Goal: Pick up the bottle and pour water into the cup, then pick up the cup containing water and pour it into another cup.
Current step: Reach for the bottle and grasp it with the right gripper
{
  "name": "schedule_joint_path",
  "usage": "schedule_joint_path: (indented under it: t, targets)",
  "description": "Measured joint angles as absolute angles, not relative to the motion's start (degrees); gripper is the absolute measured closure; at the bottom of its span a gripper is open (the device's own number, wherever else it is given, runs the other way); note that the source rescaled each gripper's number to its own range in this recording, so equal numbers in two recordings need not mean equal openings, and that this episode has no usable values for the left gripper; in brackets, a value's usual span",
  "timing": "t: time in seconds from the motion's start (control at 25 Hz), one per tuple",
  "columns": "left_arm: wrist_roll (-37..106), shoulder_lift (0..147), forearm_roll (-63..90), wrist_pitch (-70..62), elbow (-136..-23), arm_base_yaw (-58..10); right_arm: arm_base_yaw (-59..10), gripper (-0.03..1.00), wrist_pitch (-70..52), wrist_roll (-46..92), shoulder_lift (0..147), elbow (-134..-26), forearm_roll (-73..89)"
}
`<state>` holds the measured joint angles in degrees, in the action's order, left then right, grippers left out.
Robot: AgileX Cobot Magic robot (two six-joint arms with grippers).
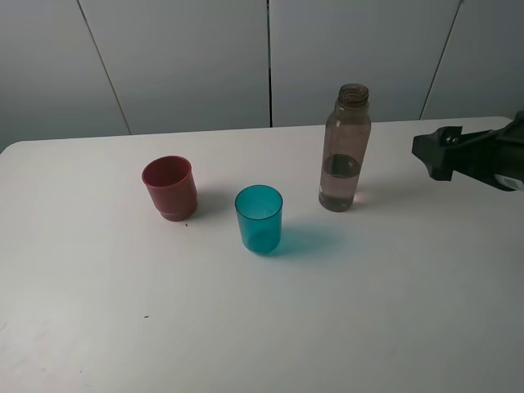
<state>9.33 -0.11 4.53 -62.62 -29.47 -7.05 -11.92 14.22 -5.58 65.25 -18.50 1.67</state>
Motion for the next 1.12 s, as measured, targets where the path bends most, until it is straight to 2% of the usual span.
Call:
schedule_joint_path:
  t: [0.2, 0.4, 1.0, 1.12]
  targets:
    - [9.33, -0.11, 4.53, -62.62, -29.47, -7.05, -11.92, -0.03, 21.99, -11.89, 70.79, -18.19, -10.48]
    - [9.33, -0.11, 4.53, -62.62, -29.47, -7.05, -11.92, -0.03, 36.79, -16.52, 79.71, -16.5, -15.5]
    - [9.33, -0.11, 4.53, -62.62, -29.47, -7.05, -11.92, -0.03, 65.52, -9.41, 102.56, -15.67, -15.89]
    - [9.33, -0.11, 4.53, -62.62, -29.47, -7.05, -11.92, -0.03, 67.81, -8.34, 105.87, -17.09, -15.89]
